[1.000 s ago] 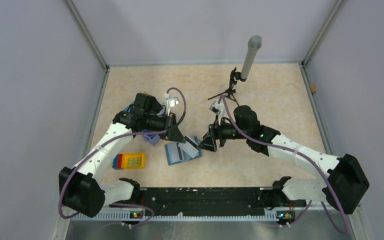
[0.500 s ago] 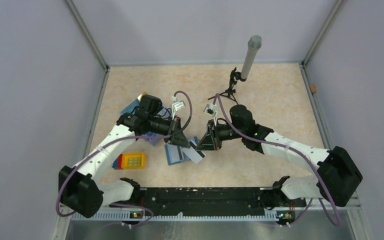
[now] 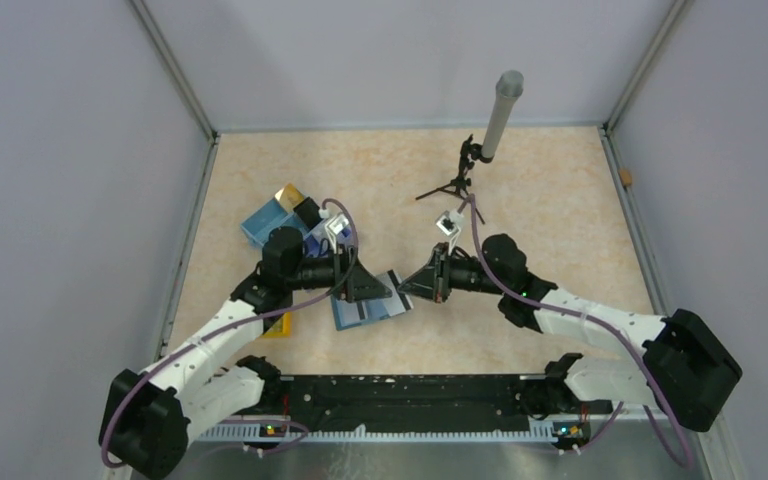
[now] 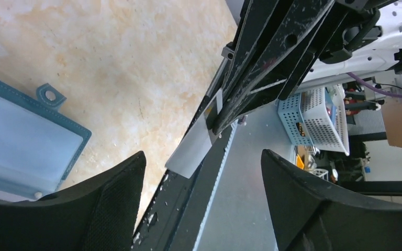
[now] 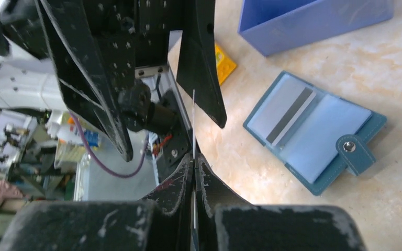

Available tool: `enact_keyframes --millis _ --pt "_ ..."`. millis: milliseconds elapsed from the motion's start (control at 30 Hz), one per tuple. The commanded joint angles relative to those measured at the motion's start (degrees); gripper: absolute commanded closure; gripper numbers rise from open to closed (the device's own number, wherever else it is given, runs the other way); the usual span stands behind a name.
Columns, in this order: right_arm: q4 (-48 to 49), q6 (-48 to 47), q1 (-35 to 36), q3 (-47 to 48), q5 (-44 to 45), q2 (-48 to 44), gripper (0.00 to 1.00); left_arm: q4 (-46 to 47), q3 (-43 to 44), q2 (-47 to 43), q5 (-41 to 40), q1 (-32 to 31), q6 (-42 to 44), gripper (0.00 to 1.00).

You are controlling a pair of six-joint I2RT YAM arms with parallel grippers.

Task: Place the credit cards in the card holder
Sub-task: Insert the credit card into the card holder.

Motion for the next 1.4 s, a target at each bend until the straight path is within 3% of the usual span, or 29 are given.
enact_keyframes --millis 0,67,233,467,600,633,667,800,867,1033,1233,1367 --pt "15.3 6.6 0.2 -2.6 7.8 -4.6 1.00 24.4 -5.8 -4.2 -5.3 -1.9 -14.2 0.25" --pt "17.3 7.6 0.2 -3.7 9.1 -5.7 1.00 26.7 -7.8 -5.6 -7.1 -2.5 -16.2 0.34" --pt "21.0 10.3 0.3 -4.0 7.3 -5.0 1.00 29.2 -9.8 -6.2 -7.7 -3.3 -19.0 0.35" --pt "23.8 12.4 0.2 -4.4 5.7 -3.0 1.00 31.8 -10.4 -5.3 -8.6 -4.7 -20.6 0.68" --pt "20.2 11.0 0.2 -3.9 6.7 -2.7 1.00 32.1 -11.4 -6.1 -10.4 -4.9 -21.1 1.00" --pt "18.3 10.1 0.3 -3.7 7.4 -2.7 1.00 31.5 -11.8 -6.5 -11.3 -4.8 -21.0 1.00" --pt "15.8 8.9 0.3 -3.5 8.4 -3.0 0.92 30.2 -12.2 -6.8 -12.0 -4.8 -20.6 1.00" --pt "5.3 3.1 0.3 -3.7 14.1 -4.6 0.47 17.9 -12.2 -8.2 -19.9 -4.8 -17.8 1.00" --pt "1.0 0.8 0.4 -3.8 17.1 -4.8 0.38 11.5 -12.1 -8.2 -23.6 -4.7 -17.1 1.00" --pt "-4.3 -0.4 1.9 -3.5 23.9 -1.3 0.34 3.8 -13.3 -6.9 -28.4 -4.3 -16.9 1.00" --pt "-8.4 -0.4 6.1 0.3 30.8 7.7 0.34 2.9 -16.0 -3.9 -27.7 -0.6 -16.8 1.00" --pt "-7.4 2.7 6.2 1.5 31.0 13.6 0.35 3.6 -17.6 -3.1 -25.9 1.9 -16.1 1.00"
